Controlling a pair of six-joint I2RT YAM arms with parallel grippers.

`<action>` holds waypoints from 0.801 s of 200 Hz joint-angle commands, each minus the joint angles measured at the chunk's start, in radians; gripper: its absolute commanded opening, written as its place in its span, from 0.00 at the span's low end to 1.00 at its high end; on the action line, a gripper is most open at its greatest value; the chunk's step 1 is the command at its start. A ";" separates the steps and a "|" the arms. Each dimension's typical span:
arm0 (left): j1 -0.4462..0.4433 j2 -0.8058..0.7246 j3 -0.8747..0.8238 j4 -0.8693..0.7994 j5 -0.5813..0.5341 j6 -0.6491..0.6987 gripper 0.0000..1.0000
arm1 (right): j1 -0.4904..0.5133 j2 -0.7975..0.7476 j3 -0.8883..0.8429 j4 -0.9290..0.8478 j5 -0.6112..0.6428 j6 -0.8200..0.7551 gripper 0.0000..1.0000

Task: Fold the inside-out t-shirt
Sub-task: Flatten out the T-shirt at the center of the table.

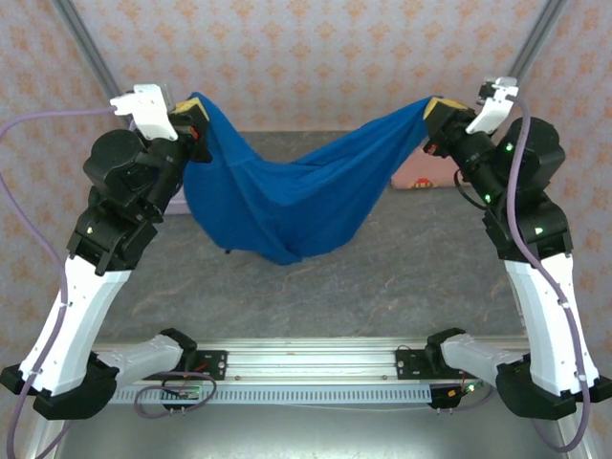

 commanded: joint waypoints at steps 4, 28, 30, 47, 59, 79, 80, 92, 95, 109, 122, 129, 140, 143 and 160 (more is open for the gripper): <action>0.000 0.000 0.096 -0.075 -0.108 0.081 0.00 | -0.002 -0.016 0.089 -0.033 0.136 -0.074 0.00; 0.000 -0.016 0.142 -0.101 -0.089 0.093 0.00 | -0.001 -0.023 0.127 -0.041 0.148 -0.093 0.00; 0.000 -0.017 0.145 -0.103 -0.086 0.092 0.00 | -0.002 -0.024 0.131 -0.042 0.148 -0.094 0.00; 0.000 -0.026 0.161 -0.118 -0.054 0.090 0.00 | -0.002 -0.026 0.156 -0.046 0.151 -0.105 0.00; 0.001 -0.022 0.170 -0.124 -0.029 0.082 0.00 | -0.001 -0.024 0.174 -0.050 0.169 -0.115 0.00; 0.000 0.008 0.194 -0.145 -0.014 0.077 0.00 | -0.002 -0.017 0.191 -0.052 0.180 -0.119 0.00; 0.000 0.010 0.196 -0.146 -0.016 0.077 0.00 | -0.001 -0.017 0.190 -0.052 0.178 -0.118 0.00; 0.000 0.022 0.208 -0.161 -0.059 0.076 0.00 | -0.001 -0.003 0.190 -0.063 0.147 -0.113 0.00; 0.000 0.023 0.208 -0.161 -0.073 0.078 0.00 | -0.002 0.000 0.192 -0.069 0.135 -0.111 0.00; 0.000 0.019 0.214 -0.164 -0.114 0.094 0.00 | -0.002 0.011 0.192 -0.092 0.106 -0.115 0.00; 0.001 0.011 0.235 -0.169 -0.134 0.114 0.00 | -0.002 0.009 0.189 -0.104 0.116 -0.124 0.00; 0.001 0.008 0.254 -0.173 -0.139 0.125 0.00 | -0.001 0.004 0.186 -0.102 0.120 -0.129 0.00; 0.001 0.005 0.288 -0.182 -0.135 0.137 0.00 | -0.001 -0.011 0.181 -0.087 0.110 -0.131 0.00; 0.001 0.003 0.299 -0.185 -0.131 0.139 0.00 | -0.001 -0.015 0.179 -0.083 0.104 -0.130 0.00; 0.000 -0.002 0.351 -0.178 -0.113 0.153 0.00 | -0.002 -0.036 0.172 -0.058 0.050 -0.118 0.00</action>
